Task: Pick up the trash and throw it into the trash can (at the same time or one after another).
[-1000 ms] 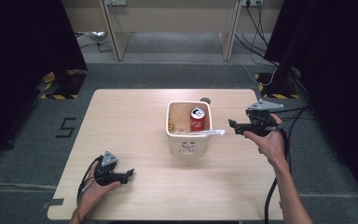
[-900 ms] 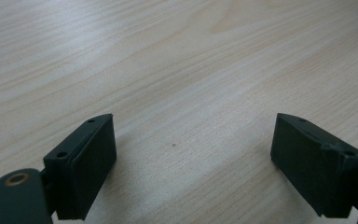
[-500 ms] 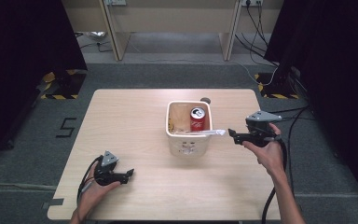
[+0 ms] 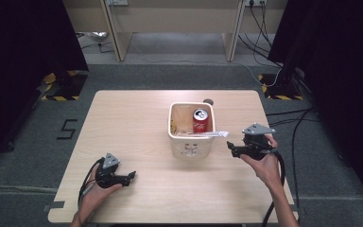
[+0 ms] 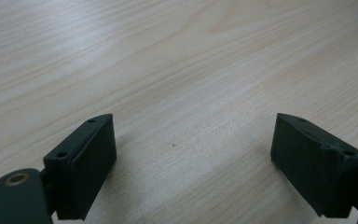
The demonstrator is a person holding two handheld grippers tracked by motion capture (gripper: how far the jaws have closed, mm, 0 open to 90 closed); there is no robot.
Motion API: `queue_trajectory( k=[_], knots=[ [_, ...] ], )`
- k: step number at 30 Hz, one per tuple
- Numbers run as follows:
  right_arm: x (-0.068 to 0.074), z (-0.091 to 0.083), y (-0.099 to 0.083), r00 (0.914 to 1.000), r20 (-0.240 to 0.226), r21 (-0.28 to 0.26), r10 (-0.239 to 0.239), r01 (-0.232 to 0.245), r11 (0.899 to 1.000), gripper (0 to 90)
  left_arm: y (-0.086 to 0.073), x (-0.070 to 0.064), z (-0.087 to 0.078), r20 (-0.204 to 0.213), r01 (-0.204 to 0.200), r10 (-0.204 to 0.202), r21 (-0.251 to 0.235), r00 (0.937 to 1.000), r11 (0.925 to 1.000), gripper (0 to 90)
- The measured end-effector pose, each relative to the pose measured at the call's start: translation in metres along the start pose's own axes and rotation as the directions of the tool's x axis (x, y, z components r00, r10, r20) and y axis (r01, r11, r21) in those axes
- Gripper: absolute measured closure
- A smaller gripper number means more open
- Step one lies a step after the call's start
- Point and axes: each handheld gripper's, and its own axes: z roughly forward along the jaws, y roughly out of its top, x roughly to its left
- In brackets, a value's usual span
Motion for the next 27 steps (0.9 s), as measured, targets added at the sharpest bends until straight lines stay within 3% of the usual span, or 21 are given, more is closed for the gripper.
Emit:
queue_trajectory(
  k=[27],
  knots=[
    [0.016,0.003,-0.045,0.9988,-0.031,0.011,0.038,-0.038,0.999,20.0,0.000,0.000,0.000,0.000,-0.002,0.002,0.001,1.0000,1.0000,13.3]
  ],
)
